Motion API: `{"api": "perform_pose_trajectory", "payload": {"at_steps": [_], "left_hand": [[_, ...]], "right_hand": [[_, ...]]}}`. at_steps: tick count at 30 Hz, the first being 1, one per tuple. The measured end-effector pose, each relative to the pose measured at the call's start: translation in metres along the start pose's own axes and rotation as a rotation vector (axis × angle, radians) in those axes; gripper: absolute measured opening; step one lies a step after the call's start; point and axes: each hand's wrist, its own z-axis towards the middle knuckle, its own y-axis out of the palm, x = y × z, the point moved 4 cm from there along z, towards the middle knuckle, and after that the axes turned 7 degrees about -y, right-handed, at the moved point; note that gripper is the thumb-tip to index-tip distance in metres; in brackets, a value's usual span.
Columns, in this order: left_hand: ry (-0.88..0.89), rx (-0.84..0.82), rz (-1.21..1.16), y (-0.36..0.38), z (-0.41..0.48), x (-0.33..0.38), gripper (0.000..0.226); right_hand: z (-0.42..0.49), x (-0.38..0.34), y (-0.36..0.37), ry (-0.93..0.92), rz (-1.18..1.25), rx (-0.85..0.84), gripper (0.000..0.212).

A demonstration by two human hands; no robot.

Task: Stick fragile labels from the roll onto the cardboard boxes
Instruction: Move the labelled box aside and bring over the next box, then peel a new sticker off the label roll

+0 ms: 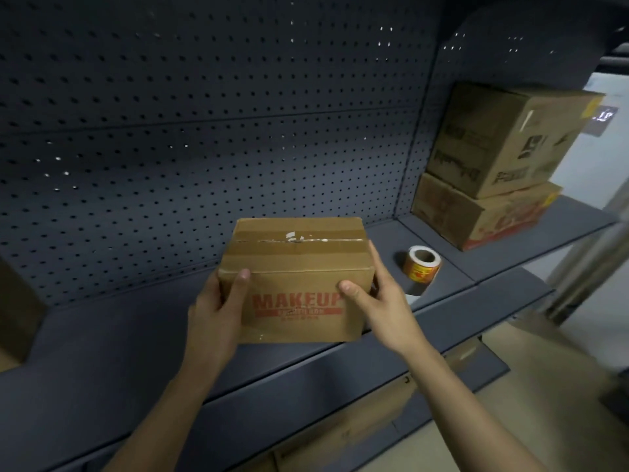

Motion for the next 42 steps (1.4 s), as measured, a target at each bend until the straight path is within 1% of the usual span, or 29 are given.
{"api": "perform_pose_trajectory", "payload": {"at_steps": [3,5,9,16,20,28,29,32,33,35,36,40,42], "left_hand": [[-0.014,0.022,0.024,0.013,0.010,-0.002,0.026],[-0.026,0.036,0.022,0.018,0.016,-0.003,0.024],[-0.038,0.053,-0.010,0.022,0.025,-0.007,0.029],[0.006,0.031,0.014,0.022,0.040,-0.013,0.043],[0.028,0.007,0.052,0.021,0.045,-0.014,0.041],[0.039,0.026,0.077,0.016,0.046,-0.009,0.033],[0.058,0.036,0.074,0.015,0.045,-0.006,0.036],[0.155,0.112,0.118,0.009,0.040,0.004,0.054],[0.191,0.148,0.143,0.007,0.039,0.009,0.055],[0.288,0.185,0.184,0.007,0.034,0.023,0.050],[0.337,0.188,0.206,0.009,0.031,0.030,0.045],[0.515,0.157,0.293,0.031,0.018,0.063,0.029],[0.613,0.113,0.336,0.049,0.012,0.077,0.025]], "right_hand": [[0.009,0.013,-0.008,0.022,-0.005,-0.011,0.066],[0.016,0.019,-0.008,0.024,-0.015,-0.017,0.067],[0.028,0.029,-0.002,0.026,-0.038,-0.024,0.072],[0.044,0.037,0.003,0.085,-0.083,-0.053,0.077],[0.048,0.040,0.003,0.089,-0.084,-0.047,0.083],[0.051,0.040,0.002,0.080,-0.042,-0.045,0.080],[0.051,0.039,0.002,0.080,-0.033,-0.047,0.080],[0.050,0.038,0.000,0.092,0.000,-0.049,0.086],[0.050,0.037,-0.002,0.094,0.009,-0.041,0.090],[0.049,0.034,-0.009,0.097,-0.018,-0.006,0.098],[0.047,0.031,-0.013,0.089,-0.052,0.018,0.097],[0.038,0.023,-0.036,0.067,-0.111,0.105,0.075],[0.030,0.021,-0.052,0.077,-0.148,0.137,0.067]]}}
